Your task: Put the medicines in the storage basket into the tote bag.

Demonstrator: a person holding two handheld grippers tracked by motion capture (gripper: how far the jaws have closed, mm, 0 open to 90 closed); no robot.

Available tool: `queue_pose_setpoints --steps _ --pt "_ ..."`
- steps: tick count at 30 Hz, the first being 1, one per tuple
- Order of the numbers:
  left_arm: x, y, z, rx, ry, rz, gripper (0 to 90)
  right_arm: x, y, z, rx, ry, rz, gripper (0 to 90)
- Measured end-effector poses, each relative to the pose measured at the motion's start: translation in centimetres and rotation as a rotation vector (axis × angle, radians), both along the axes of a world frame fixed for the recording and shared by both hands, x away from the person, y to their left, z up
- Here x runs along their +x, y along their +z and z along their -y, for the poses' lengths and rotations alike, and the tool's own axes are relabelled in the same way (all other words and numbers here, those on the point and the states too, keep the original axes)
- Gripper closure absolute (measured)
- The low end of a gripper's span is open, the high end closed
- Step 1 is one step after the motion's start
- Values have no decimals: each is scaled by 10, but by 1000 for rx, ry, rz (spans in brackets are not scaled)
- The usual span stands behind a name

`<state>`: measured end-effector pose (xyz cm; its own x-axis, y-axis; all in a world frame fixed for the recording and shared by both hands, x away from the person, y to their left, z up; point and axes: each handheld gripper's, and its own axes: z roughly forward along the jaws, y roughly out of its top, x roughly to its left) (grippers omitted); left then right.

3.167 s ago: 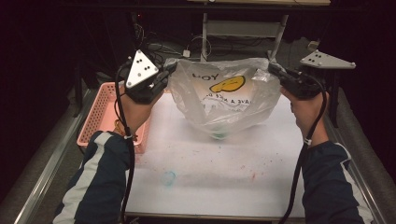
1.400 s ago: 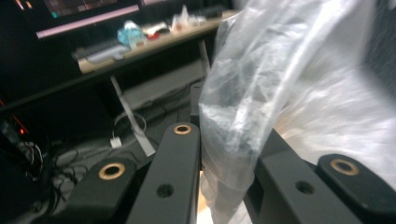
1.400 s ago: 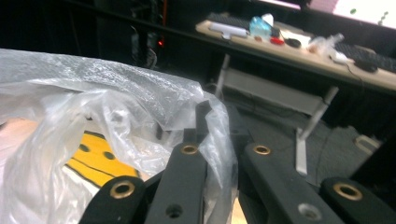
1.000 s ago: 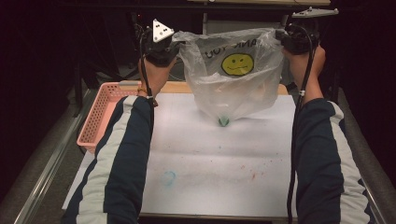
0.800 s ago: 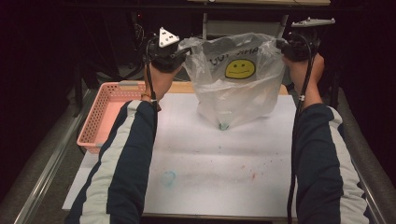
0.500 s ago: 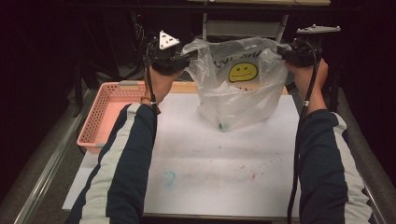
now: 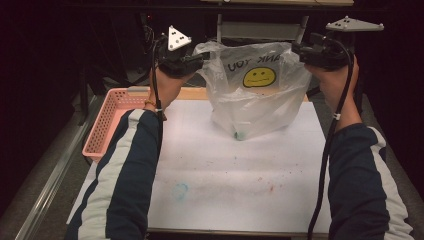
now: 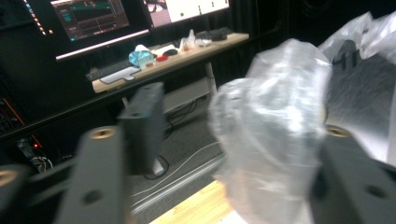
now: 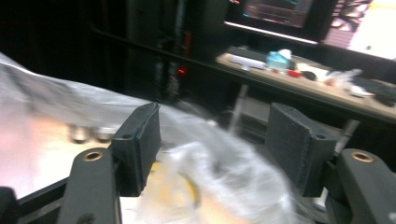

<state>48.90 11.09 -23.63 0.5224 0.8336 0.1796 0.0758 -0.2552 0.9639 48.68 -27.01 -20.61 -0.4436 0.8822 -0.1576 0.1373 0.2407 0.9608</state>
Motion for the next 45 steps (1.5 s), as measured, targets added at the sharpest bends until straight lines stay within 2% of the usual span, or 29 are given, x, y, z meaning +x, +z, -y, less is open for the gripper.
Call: queue_pose_setpoints --steps 4,8,11,12,14,16,19,20,21,23,26,31,33,35,40,45 --pt "-7 10 0 -9 -25 14 303 -16 -9 -9 -32 22 39 359" --pt "-14 18 5 7 -66 7 270 -22 -24 -19 -63 56 18 360" --pt "-16 14 14 105 -88 -33 210 -22 -35 -26 -90 71 0 360" --pt "-16 11 16 119 -102 -46 178 -21 -39 -28 -96 76 -5 361" --pt "-18 6 16 120 -124 -54 163 -20 -46 -31 -103 86 -26 360" --pt "-21 1 15 99 -163 -67 161 -20 -52 -31 -111 91 -37 360" --pt "-29 -9 16 111 -219 -85 146 -21 -58 -27 -106 92 -49 362" --pt "-32 -11 16 118 -236 -85 145 -22 -60 -26 -107 87 -51 364" --pt "-36 -13 17 127 -231 -76 143 -23 -61 -24 -109 87 -49 364" --pt "-43 -13 17 120 -253 -65 143 -25 -62 -21 -105 86 -54 367" --pt "-54 -12 12 115 -260 -34 145 -28 -64 -18 -115 86 -49 367" --pt "-74 -15 -1 118 -257 17 145 -39 -64 -13 -103 97 -38 359" --pt "-80 -21 -5 126 -260 16 146 -47 -63 -11 -93 111 -22 353" --pt "-86 -29 -8 153 -234 30 146 -56 -63 -9 -87 135 -7 347" --pt "-97 -46 -14 157 -232 35 146 -85 -62 -6 -89 193 8 321" --pt "-102 -55 -17 168 -217 35 147 -116 -62 -3 -95 227 34 289"
